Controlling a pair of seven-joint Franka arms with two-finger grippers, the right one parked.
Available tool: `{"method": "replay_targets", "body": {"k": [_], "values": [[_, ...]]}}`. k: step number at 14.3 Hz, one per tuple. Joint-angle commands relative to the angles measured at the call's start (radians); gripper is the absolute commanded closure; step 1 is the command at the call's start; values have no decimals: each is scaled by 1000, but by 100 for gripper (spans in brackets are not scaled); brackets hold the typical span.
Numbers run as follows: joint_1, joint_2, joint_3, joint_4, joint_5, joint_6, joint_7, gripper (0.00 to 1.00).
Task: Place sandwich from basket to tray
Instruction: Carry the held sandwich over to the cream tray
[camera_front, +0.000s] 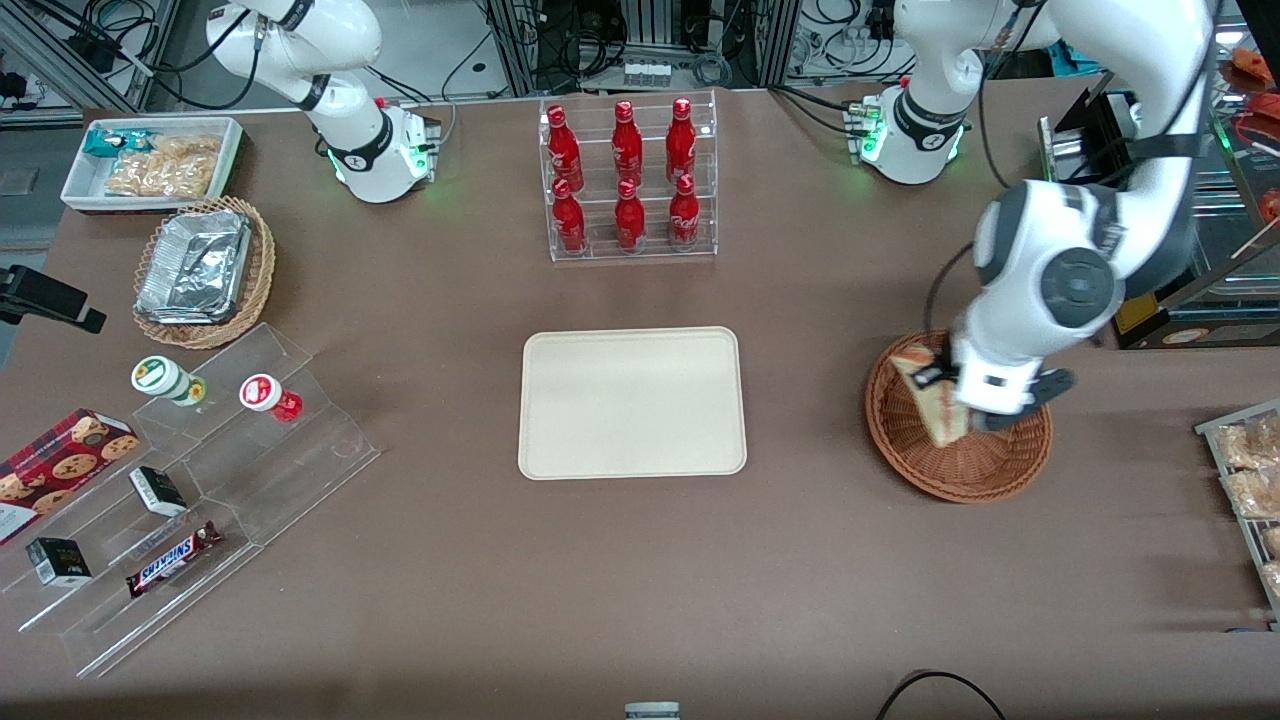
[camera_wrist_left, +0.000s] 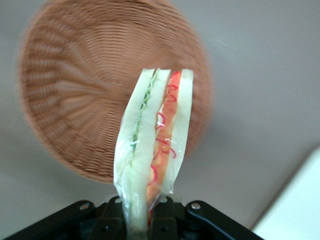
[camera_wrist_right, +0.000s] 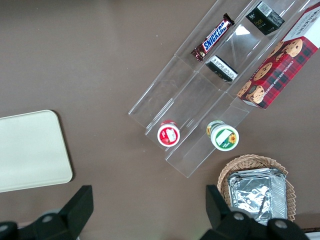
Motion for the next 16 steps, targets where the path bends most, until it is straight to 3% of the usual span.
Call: {"method": "replay_targets", "body": {"k": [1, 4, 8, 12, 16], "values": [[-137, 141, 9, 142, 2, -16, 26, 98], [-240, 279, 9, 301, -8, -9, -42, 100], [-371, 419, 9, 475, -90, 4, -115, 100], [-463, 586, 9, 697, -89, 1, -253, 100], [-518, 669, 11, 793, -84, -1, -282, 100]]}}
